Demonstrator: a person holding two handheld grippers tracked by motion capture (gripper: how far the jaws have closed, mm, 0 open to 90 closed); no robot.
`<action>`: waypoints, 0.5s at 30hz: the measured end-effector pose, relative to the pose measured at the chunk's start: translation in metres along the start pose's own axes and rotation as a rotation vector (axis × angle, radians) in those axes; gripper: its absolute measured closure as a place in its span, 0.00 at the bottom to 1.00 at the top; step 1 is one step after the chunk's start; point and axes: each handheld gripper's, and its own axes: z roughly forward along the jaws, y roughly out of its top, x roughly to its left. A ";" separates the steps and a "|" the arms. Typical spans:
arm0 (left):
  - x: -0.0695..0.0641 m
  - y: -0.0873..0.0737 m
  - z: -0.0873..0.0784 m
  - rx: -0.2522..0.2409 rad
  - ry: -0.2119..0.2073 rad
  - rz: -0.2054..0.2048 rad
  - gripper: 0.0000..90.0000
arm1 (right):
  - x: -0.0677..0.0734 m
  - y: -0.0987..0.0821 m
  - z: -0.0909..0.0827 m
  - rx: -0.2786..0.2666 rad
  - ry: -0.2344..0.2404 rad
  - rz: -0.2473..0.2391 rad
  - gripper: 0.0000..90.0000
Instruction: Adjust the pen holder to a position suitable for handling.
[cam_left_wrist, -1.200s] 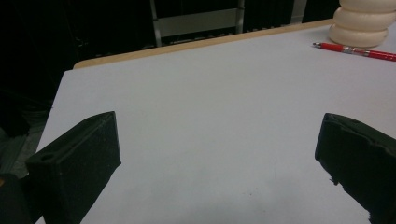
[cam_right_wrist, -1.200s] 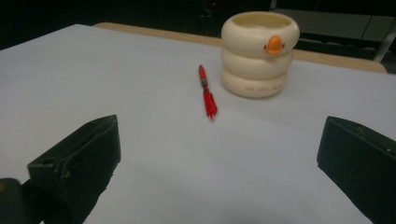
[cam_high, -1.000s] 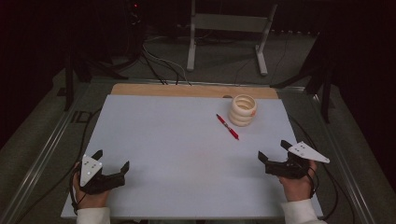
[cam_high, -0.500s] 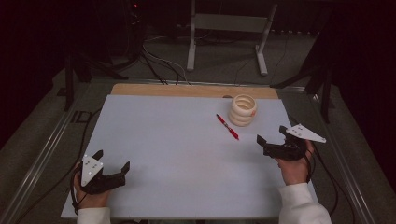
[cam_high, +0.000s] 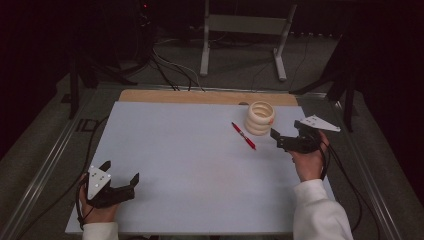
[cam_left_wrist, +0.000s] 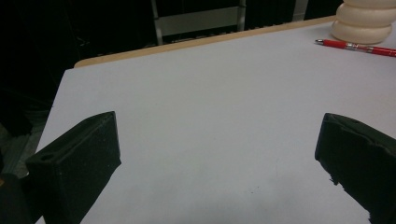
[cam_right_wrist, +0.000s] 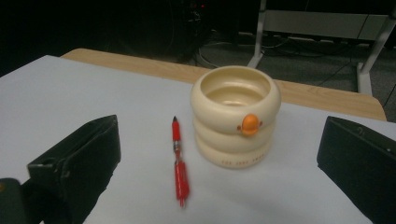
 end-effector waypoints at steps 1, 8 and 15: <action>0.000 0.000 0.000 0.000 -0.001 0.000 0.01 | -0.001 0.002 0.002 0.000 -0.002 0.003 0.00; 0.000 0.000 0.000 0.000 -0.002 -0.001 0.01 | -0.006 0.012 0.014 0.005 -0.010 0.018 0.00; 0.000 0.000 0.001 0.000 -0.004 -0.002 0.01 | -0.012 0.026 0.027 0.020 -0.012 0.040 0.00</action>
